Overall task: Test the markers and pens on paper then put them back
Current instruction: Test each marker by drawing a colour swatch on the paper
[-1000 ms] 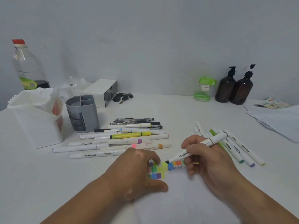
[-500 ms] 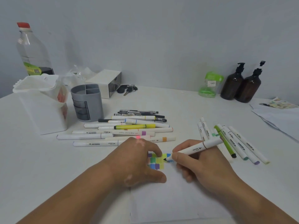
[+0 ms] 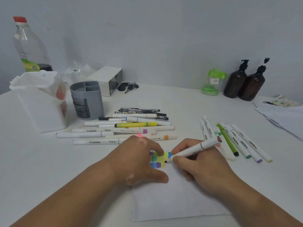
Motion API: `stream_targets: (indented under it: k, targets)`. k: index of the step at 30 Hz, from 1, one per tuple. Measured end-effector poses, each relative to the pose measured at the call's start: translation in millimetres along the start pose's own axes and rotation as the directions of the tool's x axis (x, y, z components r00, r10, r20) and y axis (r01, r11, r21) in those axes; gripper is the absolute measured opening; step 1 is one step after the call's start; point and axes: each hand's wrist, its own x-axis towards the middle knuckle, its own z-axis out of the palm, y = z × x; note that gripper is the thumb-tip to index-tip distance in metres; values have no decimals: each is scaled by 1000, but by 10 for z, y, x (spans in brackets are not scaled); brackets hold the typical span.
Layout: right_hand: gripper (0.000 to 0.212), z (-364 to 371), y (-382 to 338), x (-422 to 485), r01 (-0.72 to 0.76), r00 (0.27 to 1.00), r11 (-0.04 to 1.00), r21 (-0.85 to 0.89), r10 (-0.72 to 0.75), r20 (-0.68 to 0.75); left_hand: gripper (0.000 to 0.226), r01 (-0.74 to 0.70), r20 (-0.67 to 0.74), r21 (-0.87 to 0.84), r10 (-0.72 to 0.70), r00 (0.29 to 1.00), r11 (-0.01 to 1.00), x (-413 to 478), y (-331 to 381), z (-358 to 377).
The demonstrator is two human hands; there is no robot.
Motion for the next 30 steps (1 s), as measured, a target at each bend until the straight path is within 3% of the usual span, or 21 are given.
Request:
stream_targets:
  k: [12,30]
  targets:
    - [11,-16,-3,-3,-10,1000,998,-56,11,29,71,7,2,1,-7,1000,1000,17,-13,18]
    - [12,-32,34,11,22,999,997,-75,-25,-42,71,-1,-10,24,1,1000,1000,24,-30,31]
